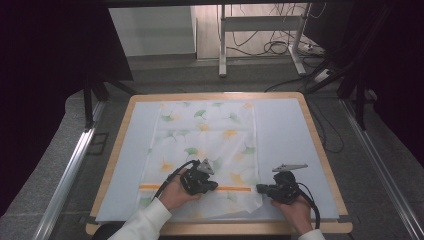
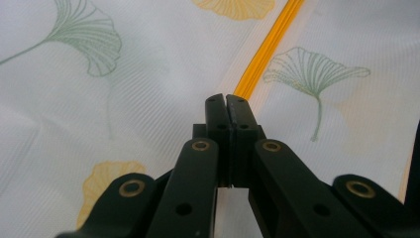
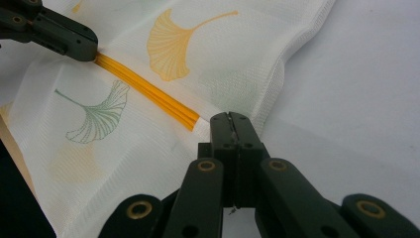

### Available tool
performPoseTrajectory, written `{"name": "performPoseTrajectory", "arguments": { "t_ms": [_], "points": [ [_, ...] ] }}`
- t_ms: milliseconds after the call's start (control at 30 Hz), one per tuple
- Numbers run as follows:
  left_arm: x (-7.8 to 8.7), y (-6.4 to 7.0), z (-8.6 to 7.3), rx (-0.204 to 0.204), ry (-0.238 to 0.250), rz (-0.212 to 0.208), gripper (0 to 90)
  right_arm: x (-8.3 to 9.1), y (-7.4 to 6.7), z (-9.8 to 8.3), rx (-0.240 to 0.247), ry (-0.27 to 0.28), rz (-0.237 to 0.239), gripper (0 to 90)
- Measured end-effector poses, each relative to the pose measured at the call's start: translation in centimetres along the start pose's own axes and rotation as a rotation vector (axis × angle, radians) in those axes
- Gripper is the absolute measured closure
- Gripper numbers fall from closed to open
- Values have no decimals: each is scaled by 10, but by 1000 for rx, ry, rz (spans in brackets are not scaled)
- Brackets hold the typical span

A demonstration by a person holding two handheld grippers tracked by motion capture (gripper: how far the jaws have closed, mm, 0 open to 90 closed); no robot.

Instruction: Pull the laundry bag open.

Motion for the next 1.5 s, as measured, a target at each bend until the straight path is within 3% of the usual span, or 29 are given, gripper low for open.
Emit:
{"name": "performPoseTrajectory", "arguments": {
  "t_ms": [633,1500],
  "points": [
    [4,-2,-4,-14,-6,16,900,0,0,0,5,0,1,897],
    [23,-19,-26,31,1,39,900,0,0,0,5,1,2,897]
  ]
}}
Point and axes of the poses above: each handheld gripper's, and its own axes: x roughly backward along the jaws, z roughly out of its top, y roughly to its right, the point moved 9 cm from there along -x, roughly forward along the jaws, and after that the axes turned 6 degrees about x, right-handed, at the moved point
